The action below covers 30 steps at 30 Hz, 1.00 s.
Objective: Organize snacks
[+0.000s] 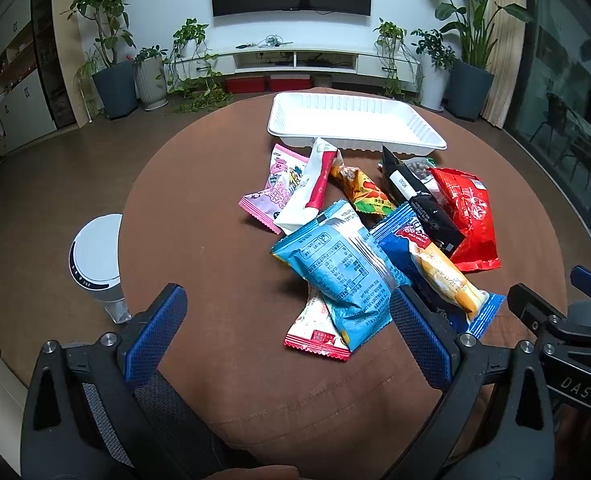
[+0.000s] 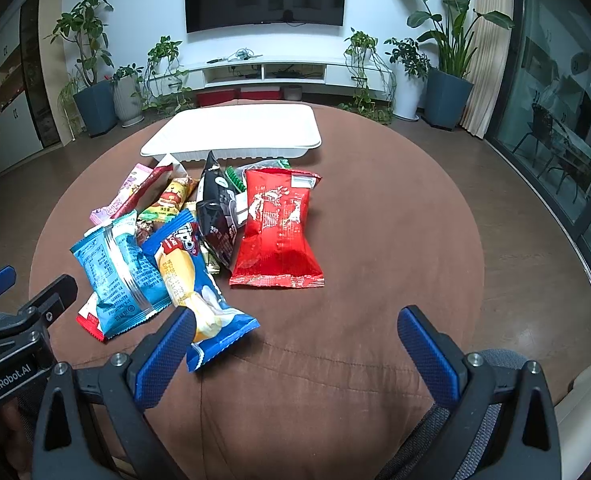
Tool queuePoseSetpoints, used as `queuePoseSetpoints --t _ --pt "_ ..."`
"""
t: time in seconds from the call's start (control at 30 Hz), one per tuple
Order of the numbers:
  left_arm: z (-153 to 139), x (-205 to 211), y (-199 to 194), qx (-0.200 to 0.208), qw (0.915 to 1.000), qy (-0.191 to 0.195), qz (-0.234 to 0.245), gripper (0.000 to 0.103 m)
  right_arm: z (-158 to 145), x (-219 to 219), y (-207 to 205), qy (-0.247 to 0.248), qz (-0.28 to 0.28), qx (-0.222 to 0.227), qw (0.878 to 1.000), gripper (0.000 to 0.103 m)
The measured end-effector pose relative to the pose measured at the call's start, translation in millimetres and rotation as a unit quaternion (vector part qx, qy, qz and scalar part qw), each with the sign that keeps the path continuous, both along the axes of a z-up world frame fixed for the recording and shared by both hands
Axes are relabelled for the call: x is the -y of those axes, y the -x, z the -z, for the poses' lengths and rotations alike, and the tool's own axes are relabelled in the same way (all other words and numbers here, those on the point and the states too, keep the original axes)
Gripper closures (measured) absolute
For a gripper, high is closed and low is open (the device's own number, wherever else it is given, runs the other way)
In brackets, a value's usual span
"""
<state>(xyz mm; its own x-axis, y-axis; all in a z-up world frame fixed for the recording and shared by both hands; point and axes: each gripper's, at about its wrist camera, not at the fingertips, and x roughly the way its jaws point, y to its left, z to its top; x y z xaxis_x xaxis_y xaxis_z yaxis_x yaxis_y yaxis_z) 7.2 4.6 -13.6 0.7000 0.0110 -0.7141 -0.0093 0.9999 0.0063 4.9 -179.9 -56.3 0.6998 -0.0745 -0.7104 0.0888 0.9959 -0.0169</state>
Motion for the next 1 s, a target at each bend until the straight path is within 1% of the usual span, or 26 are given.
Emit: queuePoseSetpoints --t 1.0 --pt "0.9 2.4 0.3 -0.001 1.0000 -0.001 0.000 0.000 2.0 1.2 0.0 0.000 0.000 -0.003 1.000 0.000"
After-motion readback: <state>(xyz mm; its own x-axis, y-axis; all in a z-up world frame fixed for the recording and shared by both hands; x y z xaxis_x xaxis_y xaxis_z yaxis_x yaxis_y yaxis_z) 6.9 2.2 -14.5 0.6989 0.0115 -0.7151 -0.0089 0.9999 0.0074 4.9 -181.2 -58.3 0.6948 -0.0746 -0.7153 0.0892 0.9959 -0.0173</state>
